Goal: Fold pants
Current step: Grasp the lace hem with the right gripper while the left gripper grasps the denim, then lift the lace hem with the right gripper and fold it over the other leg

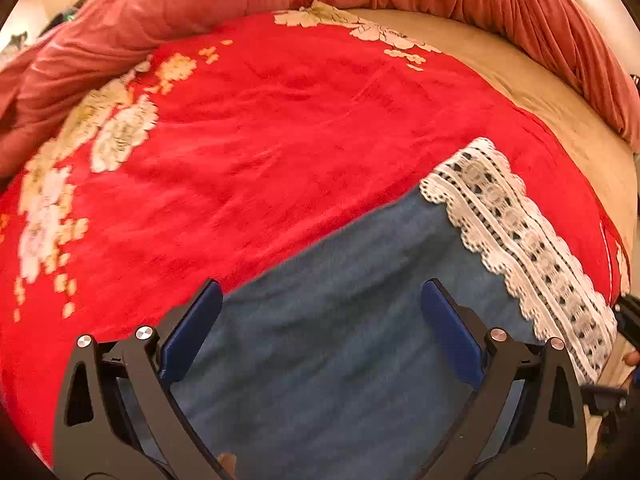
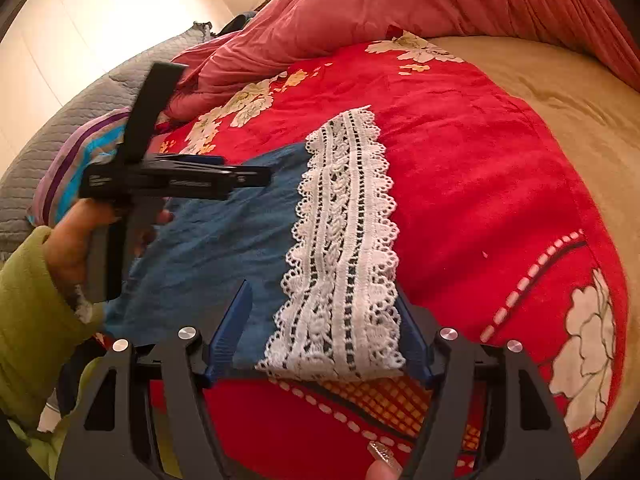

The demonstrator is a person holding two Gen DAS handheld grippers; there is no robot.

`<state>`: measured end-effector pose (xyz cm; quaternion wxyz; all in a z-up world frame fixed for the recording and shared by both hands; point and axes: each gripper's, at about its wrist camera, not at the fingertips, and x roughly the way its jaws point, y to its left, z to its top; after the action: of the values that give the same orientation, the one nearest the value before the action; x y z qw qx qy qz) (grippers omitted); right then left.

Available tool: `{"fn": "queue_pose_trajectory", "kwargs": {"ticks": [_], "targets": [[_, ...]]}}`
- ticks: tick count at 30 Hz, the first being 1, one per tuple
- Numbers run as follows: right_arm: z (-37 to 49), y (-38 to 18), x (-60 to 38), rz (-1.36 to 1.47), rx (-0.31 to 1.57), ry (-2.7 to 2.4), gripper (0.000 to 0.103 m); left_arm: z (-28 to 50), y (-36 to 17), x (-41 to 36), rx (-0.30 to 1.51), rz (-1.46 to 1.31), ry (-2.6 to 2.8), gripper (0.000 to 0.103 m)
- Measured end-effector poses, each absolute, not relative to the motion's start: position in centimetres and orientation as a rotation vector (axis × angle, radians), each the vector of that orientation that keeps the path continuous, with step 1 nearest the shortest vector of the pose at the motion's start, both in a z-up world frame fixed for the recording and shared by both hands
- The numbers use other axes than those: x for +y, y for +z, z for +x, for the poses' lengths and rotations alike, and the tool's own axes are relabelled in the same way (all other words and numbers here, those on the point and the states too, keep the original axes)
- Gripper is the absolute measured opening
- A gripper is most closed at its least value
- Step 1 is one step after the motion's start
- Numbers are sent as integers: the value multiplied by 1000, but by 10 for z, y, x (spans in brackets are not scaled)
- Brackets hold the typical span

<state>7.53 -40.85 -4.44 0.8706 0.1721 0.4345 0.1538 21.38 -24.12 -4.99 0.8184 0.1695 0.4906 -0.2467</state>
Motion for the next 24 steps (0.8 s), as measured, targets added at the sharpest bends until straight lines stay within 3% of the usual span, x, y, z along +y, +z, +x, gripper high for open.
{"fn": "queue_pose_trajectory", "kwargs": {"ticks": [3,9,11,15,16,18,24], "targets": [[80,-47,-407,373,909,330,64,222,-56,-247,1066,333,-576,83],[92,-51,-405,390,899,354,60,220,-59,-263,1052,335,-662,56],[95,-52,-403,388,898,362,52,218,-60,-265,1049,338,-682,48],[103,-53,-397,383,907,399,31,210,-58,-273,1043,362,-718,21],[104,-53,-396,385,908,407,30,208,-58,-274,1041,369,-718,16],[106,-50,-391,386,904,427,26,206,-58,-274,1041,367,-723,9],[109,-30,-366,335,876,482,23,211,-51,-252,1046,239,-758,4]]}}
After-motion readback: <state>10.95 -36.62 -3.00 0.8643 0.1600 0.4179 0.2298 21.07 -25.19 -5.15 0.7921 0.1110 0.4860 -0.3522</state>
